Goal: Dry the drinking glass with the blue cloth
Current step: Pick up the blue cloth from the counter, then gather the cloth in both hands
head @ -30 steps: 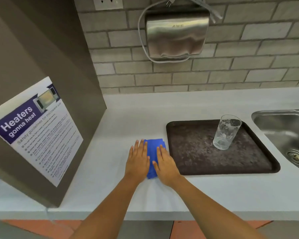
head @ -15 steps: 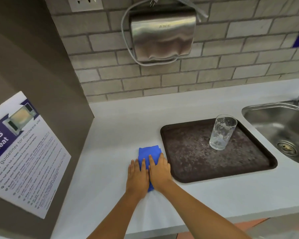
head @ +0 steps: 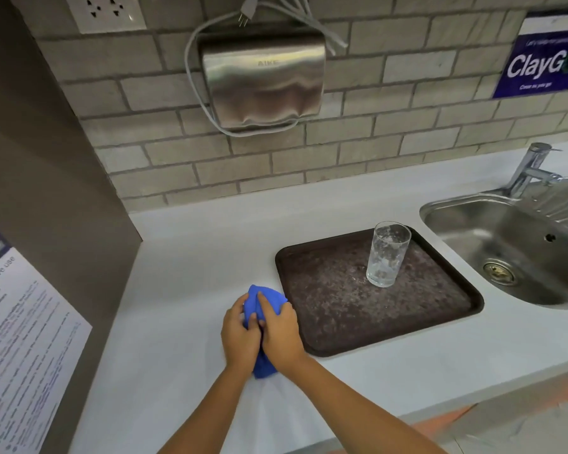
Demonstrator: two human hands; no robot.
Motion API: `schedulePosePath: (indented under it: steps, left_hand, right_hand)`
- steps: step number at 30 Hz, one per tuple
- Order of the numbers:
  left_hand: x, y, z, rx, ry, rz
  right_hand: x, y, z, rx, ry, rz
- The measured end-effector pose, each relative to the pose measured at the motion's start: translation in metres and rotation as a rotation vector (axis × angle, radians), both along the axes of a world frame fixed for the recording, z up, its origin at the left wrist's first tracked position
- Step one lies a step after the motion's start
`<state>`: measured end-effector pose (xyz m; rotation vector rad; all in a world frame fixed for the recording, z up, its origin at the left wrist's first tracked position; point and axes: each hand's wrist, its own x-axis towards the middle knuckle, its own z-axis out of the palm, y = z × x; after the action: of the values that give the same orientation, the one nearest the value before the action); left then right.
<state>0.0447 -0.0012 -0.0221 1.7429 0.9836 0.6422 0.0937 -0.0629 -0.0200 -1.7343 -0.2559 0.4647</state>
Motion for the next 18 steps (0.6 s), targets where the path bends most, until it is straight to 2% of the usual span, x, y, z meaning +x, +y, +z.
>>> schedulePosePath:
  steps: [3, 6, 13, 18]
  left_hand:
    - [0.018, -0.01, 0.007, -0.016, -0.089, -0.011]
    - [0.042, -0.031, 0.014, -0.008, -0.151, -0.082]
    - [0.118, -0.098, 0.021, -0.092, -0.176, -0.278]
    - [0.176, -0.13, 0.017, -0.106, -0.095, -0.475]
  right_hand:
    - [0.009, -0.017, 0.007, 0.148, 0.07, 0.007]
    - [0.028, -0.044, 0.013, 0.182, 0.076, -0.096]
    - [0.085, -0.136, 0.024, 0.123, -0.112, -0.192]
    - [0.125, -0.199, 0.018, -0.128, -0.403, -0.209]
